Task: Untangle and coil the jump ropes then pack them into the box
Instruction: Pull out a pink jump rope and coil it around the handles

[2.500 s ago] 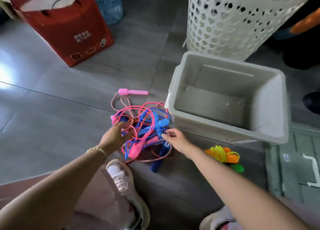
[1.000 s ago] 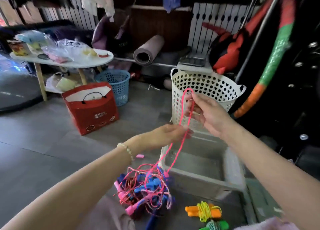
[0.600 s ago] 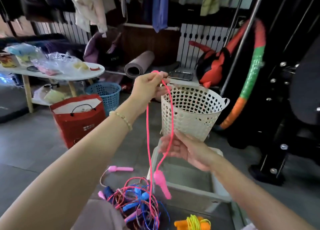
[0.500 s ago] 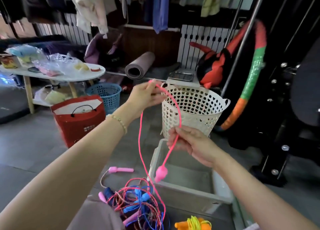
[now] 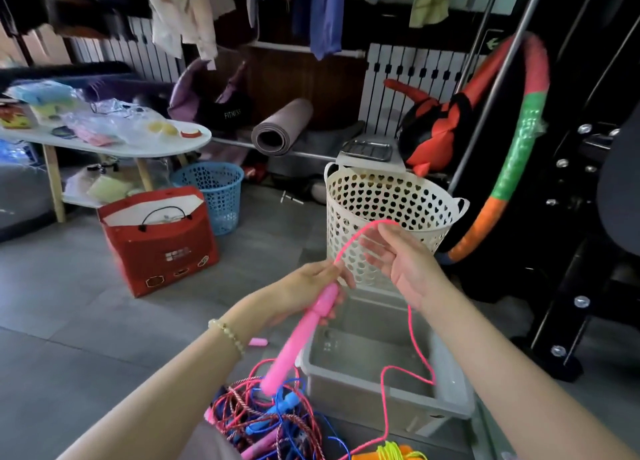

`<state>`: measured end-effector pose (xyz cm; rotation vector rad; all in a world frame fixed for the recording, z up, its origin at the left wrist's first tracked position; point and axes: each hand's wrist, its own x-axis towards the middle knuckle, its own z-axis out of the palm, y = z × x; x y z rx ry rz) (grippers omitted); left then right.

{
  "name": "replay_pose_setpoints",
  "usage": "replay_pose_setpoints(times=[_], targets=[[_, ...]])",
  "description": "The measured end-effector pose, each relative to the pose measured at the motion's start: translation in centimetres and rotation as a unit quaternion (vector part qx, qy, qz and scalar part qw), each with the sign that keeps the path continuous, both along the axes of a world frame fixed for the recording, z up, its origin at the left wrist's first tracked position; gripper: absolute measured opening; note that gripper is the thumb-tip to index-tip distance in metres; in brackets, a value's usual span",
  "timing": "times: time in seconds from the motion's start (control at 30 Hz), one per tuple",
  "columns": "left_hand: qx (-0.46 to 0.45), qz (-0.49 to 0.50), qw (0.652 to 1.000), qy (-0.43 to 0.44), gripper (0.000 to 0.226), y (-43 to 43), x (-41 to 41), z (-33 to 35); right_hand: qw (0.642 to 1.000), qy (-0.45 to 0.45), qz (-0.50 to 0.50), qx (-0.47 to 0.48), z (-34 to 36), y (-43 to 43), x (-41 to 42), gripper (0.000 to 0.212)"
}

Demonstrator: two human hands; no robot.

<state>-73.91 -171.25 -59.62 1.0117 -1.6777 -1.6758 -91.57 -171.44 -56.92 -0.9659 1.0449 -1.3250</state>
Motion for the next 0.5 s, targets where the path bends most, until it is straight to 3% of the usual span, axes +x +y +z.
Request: replay_pose_setpoints(times=[0.1,0.17,0.27,0.37,0.43,0.5], targets=[[-0.073,0.003,0.995,-0.067,0.037,-0.4,0.1,0.0,0.981,0.171,-0.083,-0.033,-1.7,0.0,-0.5,0.021],[-0.161,-0.039,0.978,-0.128,0.038,-0.6,0.5,0.4,0.969,0.228,-0.037,-0.086,-1.9,0.3,-0.6,0.034],[-0.208,-0.021,0.973,-0.095,0.039,-1.0,0.4,2.0,0.971,0.175,0.154,-0.049,-2.3,0.6,0.2,0.049],[-0.168,0.119,0.978,0.017,0.041,-2.9,1.0,2.7,0.934,0.214,0.285,0.026,-3.5,0.9,0.3,0.043],[-0.124,0.197,0.972,0.042,0.041,-4.3,1.6,1.8,0.916,0.258,0.307,0.022,-3.9,1.0,0.0,0.027],[-0.086,0.201,0.976,0.007,0.038,-4.6,1.7,-0.1,0.947,0.194,0.255,0.031,-3.3,0.8,-0.2,0.026]])
